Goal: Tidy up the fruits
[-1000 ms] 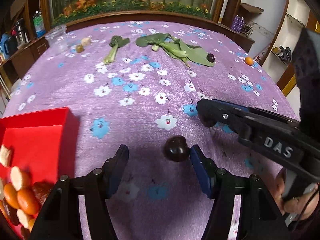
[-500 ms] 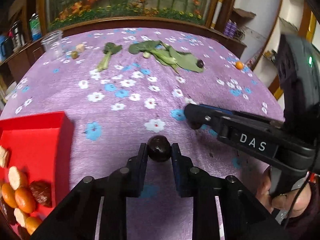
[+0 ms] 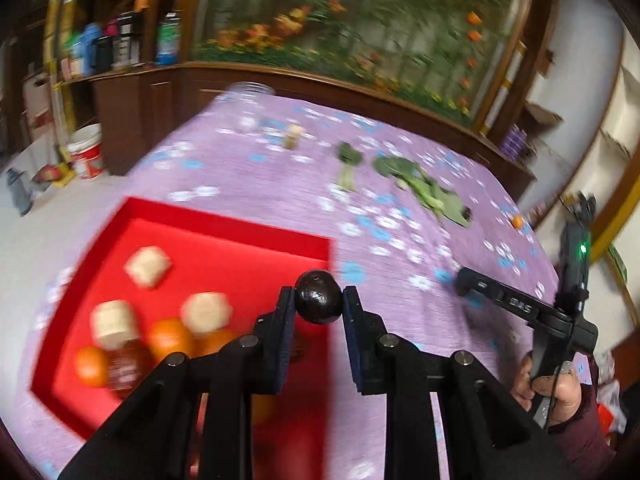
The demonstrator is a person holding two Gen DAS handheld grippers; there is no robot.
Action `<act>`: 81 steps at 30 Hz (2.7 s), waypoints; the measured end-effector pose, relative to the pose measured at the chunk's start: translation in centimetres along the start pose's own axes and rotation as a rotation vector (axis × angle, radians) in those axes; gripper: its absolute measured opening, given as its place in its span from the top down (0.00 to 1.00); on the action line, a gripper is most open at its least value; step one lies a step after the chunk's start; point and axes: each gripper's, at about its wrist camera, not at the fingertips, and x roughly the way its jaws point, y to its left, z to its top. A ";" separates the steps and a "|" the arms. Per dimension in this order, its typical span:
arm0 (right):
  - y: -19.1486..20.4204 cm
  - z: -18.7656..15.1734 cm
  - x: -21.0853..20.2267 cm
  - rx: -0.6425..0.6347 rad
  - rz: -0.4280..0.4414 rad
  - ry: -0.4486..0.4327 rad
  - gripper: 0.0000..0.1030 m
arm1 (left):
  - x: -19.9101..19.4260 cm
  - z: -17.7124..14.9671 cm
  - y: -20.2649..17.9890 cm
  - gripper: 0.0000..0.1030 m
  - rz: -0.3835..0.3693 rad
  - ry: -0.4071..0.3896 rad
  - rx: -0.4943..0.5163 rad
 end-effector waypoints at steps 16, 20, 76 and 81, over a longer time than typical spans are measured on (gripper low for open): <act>14.2 0.0 2.7 -0.065 0.278 0.161 0.76 | -1.5 -1.1 10.8 0.78 0.073 -0.023 -0.182; 17.3 -0.1 4.8 -0.108 0.274 0.197 0.76 | -0.2 -0.7 11.0 0.78 0.086 0.002 -0.165; 21.8 -8.2 -1.8 -0.337 -0.024 -0.005 0.13 | -9.8 -3.4 7.6 0.00 0.392 -0.226 -0.254; 22.2 -9.7 -2.2 -0.362 -0.022 -0.014 0.13 | -11.7 -3.9 6.3 0.00 0.365 -0.298 -0.212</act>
